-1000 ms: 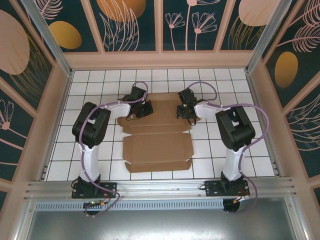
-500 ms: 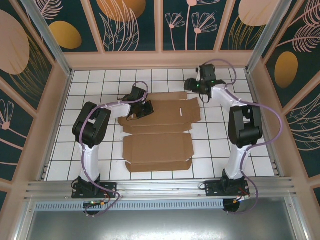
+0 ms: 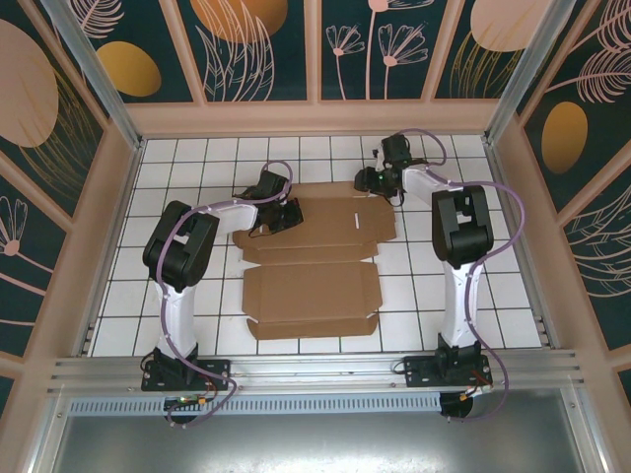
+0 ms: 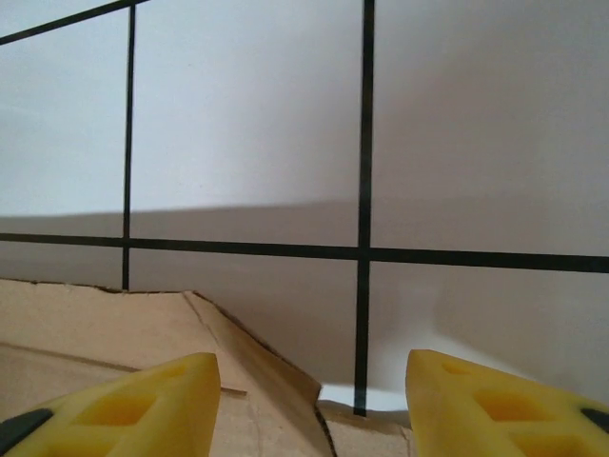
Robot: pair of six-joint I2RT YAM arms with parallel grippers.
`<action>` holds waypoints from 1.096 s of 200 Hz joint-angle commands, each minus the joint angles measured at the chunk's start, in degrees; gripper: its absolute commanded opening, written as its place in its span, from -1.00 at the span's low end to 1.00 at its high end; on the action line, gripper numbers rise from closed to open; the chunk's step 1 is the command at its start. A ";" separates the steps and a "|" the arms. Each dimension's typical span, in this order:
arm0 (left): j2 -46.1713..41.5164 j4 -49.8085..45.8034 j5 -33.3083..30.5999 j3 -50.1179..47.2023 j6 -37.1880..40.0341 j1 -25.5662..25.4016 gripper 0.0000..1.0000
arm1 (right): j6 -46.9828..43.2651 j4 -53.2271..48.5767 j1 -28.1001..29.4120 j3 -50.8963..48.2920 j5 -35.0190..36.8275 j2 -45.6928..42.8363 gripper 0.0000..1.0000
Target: Fold the paper box
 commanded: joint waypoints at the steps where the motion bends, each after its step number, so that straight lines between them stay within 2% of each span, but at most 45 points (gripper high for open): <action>1: 2.54 -3.79 -2.56 0.41 1.50 0.34 -1.00 | -1.63 -0.74 1.60 2.33 -2.05 0.29 -0.01; 50: 2.17 -4.44 -2.91 0.92 1.95 0.35 -1.00 | -1.28 -1.86 5.15 3.61 -2.81 -0.88 -0.33; 81: 2.19 -4.85 -3.04 1.25 2.36 0.39 -1.00 | -1.42 -2.55 7.30 5.27 -3.02 0.43 -0.28; 122: 2.55 -5.02 -3.22 1.38 2.41 0.34 -1.00 | -1.57 -7.32 7.40 14.39 -2.82 8.35 -0.18; 139: 2.61 -5.01 -3.45 1.38 2.71 0.35 -1.00 | -2.39 -8.82 7.35 16.45 -3.13 8.00 -0.16; 154: 2.74 -5.10 -3.60 1.46 2.84 0.42 -1.00 | -2.50 -6.44 6.94 12.75 -3.13 3.05 -0.14; 187: 2.96 -5.19 -3.74 1.80 3.17 0.42 -1.00 | -1.37 0.26 3.63 -3.48 -5.12 -10.43 -0.08; 219: 3.16 -5.10 -3.63 1.93 3.15 0.45 -1.00 | -1.44 2.47 -1.10 -15.53 -1.96 -16.71 0.04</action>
